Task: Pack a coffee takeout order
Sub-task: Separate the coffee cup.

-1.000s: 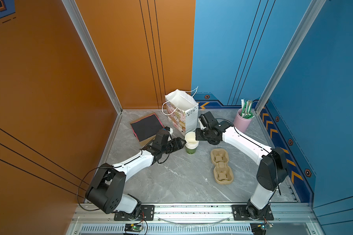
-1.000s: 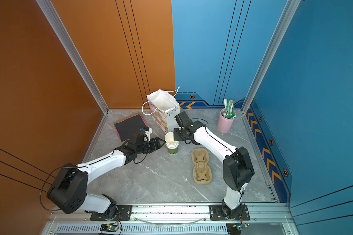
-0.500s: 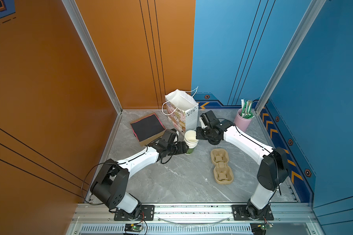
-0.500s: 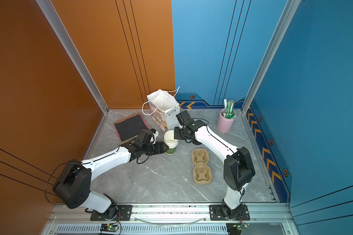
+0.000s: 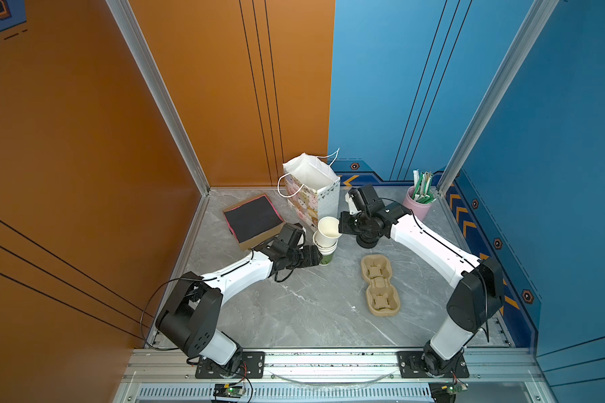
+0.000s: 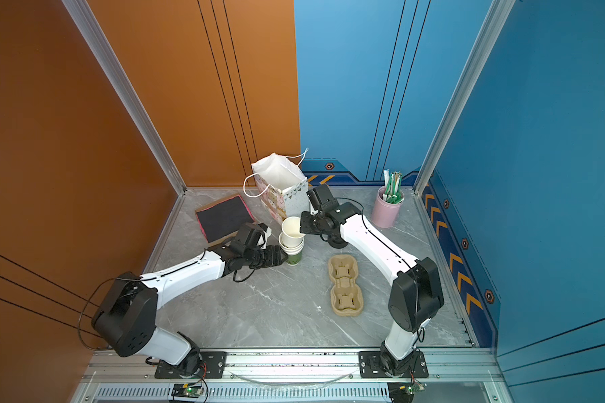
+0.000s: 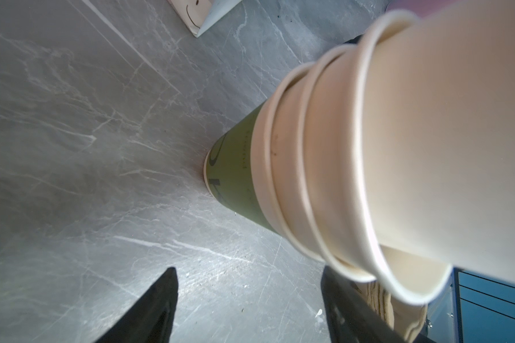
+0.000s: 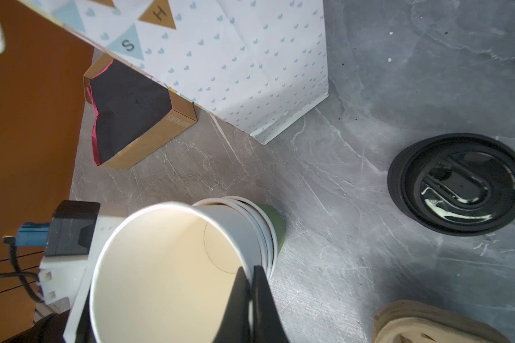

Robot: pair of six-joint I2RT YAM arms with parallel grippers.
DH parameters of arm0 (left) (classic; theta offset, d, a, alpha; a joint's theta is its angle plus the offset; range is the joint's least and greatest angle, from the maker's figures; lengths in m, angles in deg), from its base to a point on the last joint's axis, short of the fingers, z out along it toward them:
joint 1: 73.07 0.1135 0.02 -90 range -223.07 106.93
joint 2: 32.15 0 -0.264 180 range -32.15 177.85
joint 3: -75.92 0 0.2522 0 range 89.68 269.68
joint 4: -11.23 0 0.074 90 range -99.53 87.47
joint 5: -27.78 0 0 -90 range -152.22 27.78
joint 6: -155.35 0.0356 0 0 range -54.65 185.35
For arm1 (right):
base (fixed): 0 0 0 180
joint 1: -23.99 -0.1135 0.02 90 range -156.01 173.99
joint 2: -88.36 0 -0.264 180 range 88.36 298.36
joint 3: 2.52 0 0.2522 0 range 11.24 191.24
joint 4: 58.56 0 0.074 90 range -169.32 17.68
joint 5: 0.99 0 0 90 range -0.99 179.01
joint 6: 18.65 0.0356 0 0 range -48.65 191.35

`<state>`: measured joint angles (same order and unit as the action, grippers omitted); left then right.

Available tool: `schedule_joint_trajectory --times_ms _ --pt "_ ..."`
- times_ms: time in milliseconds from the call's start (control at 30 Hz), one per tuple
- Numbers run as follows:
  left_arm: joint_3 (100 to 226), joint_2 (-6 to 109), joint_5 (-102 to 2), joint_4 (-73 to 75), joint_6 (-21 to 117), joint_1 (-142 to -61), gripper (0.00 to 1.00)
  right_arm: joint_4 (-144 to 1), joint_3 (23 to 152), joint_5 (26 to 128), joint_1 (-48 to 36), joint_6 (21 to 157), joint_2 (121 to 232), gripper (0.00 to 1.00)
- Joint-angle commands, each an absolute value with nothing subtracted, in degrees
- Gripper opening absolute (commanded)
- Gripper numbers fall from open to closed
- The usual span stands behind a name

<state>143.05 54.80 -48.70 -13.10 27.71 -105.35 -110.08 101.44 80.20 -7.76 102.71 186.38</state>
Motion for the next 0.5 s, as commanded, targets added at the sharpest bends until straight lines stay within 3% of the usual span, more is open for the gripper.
schedule_joint_trajectory --times_ms 0,400,467 --pt "144.5 52.3 -48.3 -13.9 28.8 -104.9 0.77 -111.7 105.3 80.5 -7.1 101.3 183.6 0.0" --pt "142.4 42.7 -50.6 -15.5 29.9 -101.5 0.85 -115.8 109.5 81.1 -7.7 96.8 176.3 0.0" --pt "142.4 40.5 -51.8 -17.7 31.5 -100.0 0.92 -117.2 109.2 81.1 -9.3 94.5 175.0 0.0"
